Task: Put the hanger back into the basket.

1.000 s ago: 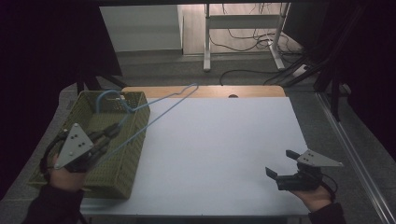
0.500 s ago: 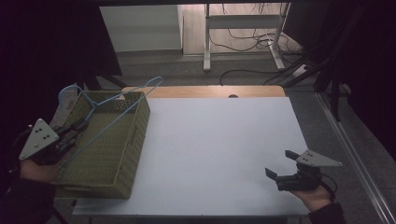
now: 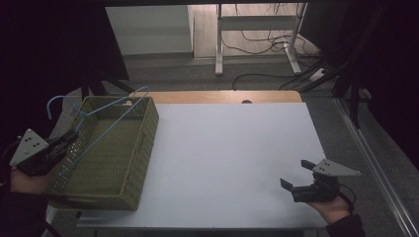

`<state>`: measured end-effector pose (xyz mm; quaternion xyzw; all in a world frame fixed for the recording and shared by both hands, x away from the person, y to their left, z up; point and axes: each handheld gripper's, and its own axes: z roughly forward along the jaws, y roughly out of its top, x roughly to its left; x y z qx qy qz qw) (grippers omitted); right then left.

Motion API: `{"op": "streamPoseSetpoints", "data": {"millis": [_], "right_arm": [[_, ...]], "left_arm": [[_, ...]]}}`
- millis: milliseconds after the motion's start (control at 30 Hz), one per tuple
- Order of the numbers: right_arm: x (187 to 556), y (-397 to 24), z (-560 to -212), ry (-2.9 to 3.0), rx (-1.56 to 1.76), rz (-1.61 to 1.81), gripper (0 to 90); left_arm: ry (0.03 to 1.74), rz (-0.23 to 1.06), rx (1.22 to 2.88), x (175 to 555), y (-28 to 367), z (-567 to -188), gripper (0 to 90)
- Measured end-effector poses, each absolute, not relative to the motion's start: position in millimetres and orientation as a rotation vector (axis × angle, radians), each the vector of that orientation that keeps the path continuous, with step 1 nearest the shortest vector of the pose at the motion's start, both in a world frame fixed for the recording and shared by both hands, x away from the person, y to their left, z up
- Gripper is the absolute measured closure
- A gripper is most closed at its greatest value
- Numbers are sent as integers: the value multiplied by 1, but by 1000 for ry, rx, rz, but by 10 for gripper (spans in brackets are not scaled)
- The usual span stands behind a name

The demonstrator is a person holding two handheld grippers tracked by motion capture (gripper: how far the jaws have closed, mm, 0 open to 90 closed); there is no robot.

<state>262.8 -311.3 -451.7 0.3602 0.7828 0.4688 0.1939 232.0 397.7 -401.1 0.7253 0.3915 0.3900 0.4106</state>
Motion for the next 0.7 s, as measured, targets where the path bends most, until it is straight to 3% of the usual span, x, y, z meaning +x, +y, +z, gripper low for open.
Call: {"op": "streamPoseSetpoints", "data": {"millis": [700], "right_arm": [[264, -312, -454, 2203, 1020, 1312, 0]], "left_arm": [[1090, 862, 1897, 244, 411, -433, 869]]}}
